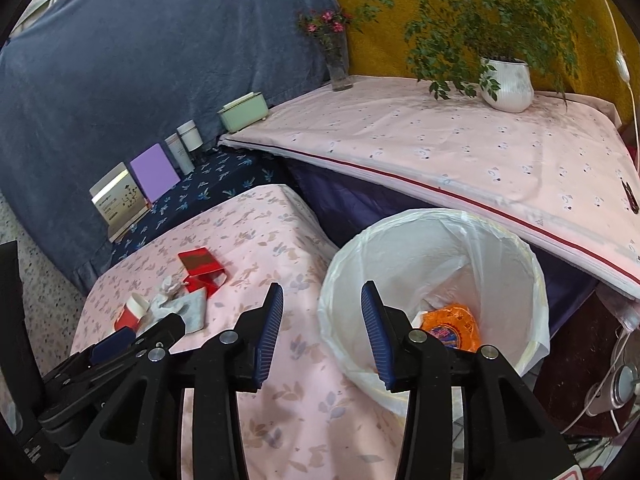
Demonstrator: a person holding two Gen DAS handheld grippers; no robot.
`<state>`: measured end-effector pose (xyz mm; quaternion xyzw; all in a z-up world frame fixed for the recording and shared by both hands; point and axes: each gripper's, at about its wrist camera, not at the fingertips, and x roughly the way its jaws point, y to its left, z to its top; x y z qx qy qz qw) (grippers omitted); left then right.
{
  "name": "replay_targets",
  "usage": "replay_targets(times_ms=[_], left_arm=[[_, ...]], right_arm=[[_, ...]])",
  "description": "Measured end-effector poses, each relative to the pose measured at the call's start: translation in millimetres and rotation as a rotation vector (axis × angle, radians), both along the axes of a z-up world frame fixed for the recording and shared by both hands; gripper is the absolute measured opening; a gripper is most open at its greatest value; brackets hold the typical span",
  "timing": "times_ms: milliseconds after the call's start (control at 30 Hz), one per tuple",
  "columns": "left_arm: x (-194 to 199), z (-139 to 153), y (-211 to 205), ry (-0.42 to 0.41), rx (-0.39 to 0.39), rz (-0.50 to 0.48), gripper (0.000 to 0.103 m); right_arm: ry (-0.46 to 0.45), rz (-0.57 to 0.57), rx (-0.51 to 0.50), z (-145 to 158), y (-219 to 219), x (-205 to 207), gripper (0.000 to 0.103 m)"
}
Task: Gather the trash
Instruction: 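Move both tools back over the remaining trash pile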
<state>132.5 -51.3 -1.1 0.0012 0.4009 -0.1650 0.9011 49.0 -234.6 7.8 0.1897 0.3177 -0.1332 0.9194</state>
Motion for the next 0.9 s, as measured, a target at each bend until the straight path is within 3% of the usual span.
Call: replay_targets(times_ms=[433, 900], left_arm=[[8, 0, 59, 0.012, -0.022, 0.128, 0.088], [35, -18, 125, 0.076, -0.074, 0.282, 0.09]], right_arm=[[0.011, 0.092, -0.028, 3, 47, 13, 0.045], [0.055, 0.186, -0.049, -9, 94, 39, 0.046]])
